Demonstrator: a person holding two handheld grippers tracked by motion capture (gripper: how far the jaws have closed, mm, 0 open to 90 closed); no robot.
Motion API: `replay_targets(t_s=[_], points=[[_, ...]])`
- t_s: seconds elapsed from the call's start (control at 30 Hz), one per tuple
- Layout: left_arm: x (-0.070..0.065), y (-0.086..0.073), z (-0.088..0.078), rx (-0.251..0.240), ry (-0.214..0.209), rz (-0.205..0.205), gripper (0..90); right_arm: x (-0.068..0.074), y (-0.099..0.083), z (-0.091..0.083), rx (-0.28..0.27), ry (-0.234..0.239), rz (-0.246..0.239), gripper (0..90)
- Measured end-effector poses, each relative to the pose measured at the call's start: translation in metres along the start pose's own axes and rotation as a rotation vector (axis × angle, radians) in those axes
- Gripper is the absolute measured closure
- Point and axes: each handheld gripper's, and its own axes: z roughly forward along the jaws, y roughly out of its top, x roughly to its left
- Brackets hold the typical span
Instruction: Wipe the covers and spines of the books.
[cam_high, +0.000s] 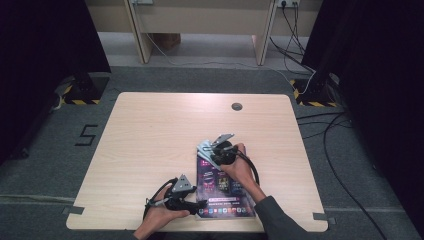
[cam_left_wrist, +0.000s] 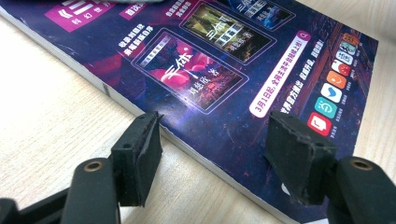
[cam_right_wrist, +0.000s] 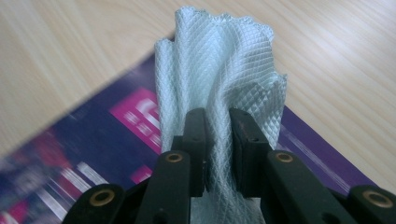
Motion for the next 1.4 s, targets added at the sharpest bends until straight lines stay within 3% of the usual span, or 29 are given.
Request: replay_targets(t_s=[0.27, 0.4, 0.5, 0.57, 0.67, 0.73, 1.07, 1.17, 1.27, 1.4], points=[[0.0, 0.0, 0.0, -0.004, 0.001, 0.001, 35.1, -0.054, -0.036, -0.025, 0.01, -0.087, 0.139, 77.7], [0.0, 0.0, 0.0, -0.003, 0.001, 0.002, 35.2, -0.07, -0.048, -0.034, 0.011, -0.117, 0.182, 77.7], [0.0, 0.0, 0.0, -0.003, -0.002, 0.002, 35.2, -0.071, -0.05, -0.035, 0.014, -0.127, 0.196, 78.0], [0.0, 0.0, 0.0, -0.003, 0.0, 0.002, 35.1, -0.068, -0.049, -0.035, 0.018, -0.142, 0.171, 78.6], [0.0, 0.0, 0.0, -0.003, -0.003, 0.004, 35.1, -0.06, -0.047, -0.032, 0.003, -0.099, 0.164, 78.6], [0.0, 0.0, 0.0, -0.005, -0.002, 0.002, 34.9, -0.05, -0.041, -0.029, 0.007, -0.104, 0.129, 78.6], [0.0, -0.001, 0.0, -0.007, 0.001, 0.006, 34.7, 0.013, -0.008, -0.003, -0.036, 0.058, 0.0, 78.3], [0.0, -0.001, 0.0, -0.008, 0.001, 0.006, 34.7, 0.027, -0.001, 0.001, -0.039, 0.076, -0.021, 78.4], [0.0, -0.001, 0.0, -0.007, 0.001, 0.006, 34.7, 0.032, 0.0, 0.001, -0.038, 0.097, -0.039, 78.3], [0.0, -0.002, 0.0, -0.01, 0.001, 0.005, 34.6, 0.03, -0.003, 0.001, -0.044, 0.116, -0.011, 76.6]])
